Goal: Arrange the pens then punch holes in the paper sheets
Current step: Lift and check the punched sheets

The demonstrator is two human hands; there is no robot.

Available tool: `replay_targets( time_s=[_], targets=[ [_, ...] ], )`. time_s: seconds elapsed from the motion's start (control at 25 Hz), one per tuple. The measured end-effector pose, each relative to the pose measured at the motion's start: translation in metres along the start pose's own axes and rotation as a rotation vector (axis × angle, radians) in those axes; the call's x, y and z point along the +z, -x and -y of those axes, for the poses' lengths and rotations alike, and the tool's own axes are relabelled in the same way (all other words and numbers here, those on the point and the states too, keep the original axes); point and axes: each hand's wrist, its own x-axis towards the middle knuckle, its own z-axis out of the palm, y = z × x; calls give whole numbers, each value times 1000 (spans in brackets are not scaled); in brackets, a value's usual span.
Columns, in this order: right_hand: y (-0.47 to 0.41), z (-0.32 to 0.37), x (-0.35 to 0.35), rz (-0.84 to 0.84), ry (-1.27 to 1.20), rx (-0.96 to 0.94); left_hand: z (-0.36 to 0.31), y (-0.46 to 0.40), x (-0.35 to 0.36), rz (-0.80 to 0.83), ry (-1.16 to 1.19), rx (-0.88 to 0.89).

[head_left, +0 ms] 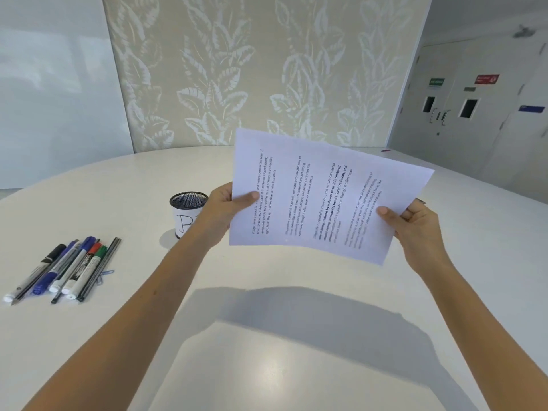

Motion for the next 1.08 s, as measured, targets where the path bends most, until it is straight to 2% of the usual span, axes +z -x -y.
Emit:
replay_targets(
  time_s=[0.16,0.32,0.44,0.68,0.88,1.0,1.08],
  targets=[
    [12,-9,6,-40,-52,12,12,11,13,83,6,-8],
    [29,-34,10,-84,-7,154,33,21,18,29,-82,-110],
    [36,-41,17,-135,-29,242,41,23,21,47,-134,-137],
    [29,-34,21,-160,-58,195,35,14,15,14,-8,-131],
    [49,-60,27,-214,-23,300,59,28,9,7,-128,-211],
    [41,-52,31,-304,130,261,52,22,6,-7,-144,-162],
    [30,-35,35,-409,285,163,37,10,4,-4,-175,-94]
  ],
)
